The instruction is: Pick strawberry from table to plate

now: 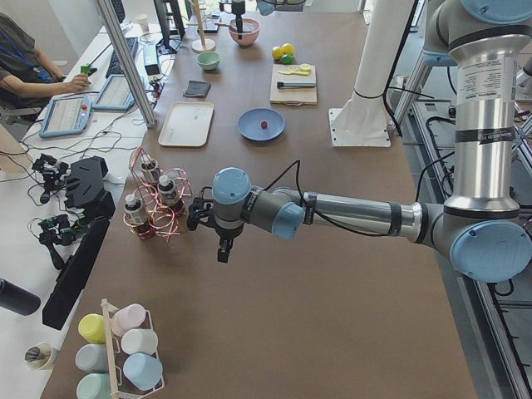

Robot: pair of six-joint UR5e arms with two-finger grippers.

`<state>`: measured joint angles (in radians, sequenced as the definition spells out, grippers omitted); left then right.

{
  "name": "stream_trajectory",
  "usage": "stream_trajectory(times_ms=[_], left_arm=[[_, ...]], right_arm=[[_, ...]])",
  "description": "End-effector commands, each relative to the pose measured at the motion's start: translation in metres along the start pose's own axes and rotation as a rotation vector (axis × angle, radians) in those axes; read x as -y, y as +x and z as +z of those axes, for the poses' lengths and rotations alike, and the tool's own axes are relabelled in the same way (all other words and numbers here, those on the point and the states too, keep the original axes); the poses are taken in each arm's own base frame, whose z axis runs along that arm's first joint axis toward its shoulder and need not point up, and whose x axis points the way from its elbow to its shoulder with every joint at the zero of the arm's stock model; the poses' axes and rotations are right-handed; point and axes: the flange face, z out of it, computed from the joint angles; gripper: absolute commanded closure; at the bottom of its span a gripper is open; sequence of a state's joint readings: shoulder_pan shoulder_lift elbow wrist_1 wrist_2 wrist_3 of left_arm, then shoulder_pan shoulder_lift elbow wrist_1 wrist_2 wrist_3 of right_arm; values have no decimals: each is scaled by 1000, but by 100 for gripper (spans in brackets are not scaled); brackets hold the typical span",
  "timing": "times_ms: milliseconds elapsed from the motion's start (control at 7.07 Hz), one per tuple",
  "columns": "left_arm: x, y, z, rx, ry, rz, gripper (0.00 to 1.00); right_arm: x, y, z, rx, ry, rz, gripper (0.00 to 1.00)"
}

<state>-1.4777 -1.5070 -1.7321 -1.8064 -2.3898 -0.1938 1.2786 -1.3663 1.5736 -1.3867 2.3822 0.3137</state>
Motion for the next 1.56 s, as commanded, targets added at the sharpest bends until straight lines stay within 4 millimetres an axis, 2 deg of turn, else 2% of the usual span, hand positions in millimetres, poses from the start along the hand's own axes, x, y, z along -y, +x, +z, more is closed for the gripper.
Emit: stream_trajectory(times_ms=[0,142,283,425,566,849,1415], left_arm=[[-4,-12,-16,15,-17,-14,3],[-2,-9,-20,15,-5,-4,3],[-3,-10,-20,18,-5,-2,3],[-7,-14,-17,21,-8,-7,3],[-21,-24,-11,22,-26,-32,3],[-23,-26,-10,23,-30,-37,3],[-27,-29,-8,25,-36,-43,3]], right_arm=[[-53,116,-44,-25,-7,-9,0],[-66,152,-73,-46,-41,-38,0],[-76,174,-83,-62,-83,-48,0],[-83,186,-95,-73,-71,-32,0],[-89,195,-98,-72,-67,-24,0],[-91,204,-105,-92,-59,-13,0],[-94,206,-104,-93,-63,-9,0]])
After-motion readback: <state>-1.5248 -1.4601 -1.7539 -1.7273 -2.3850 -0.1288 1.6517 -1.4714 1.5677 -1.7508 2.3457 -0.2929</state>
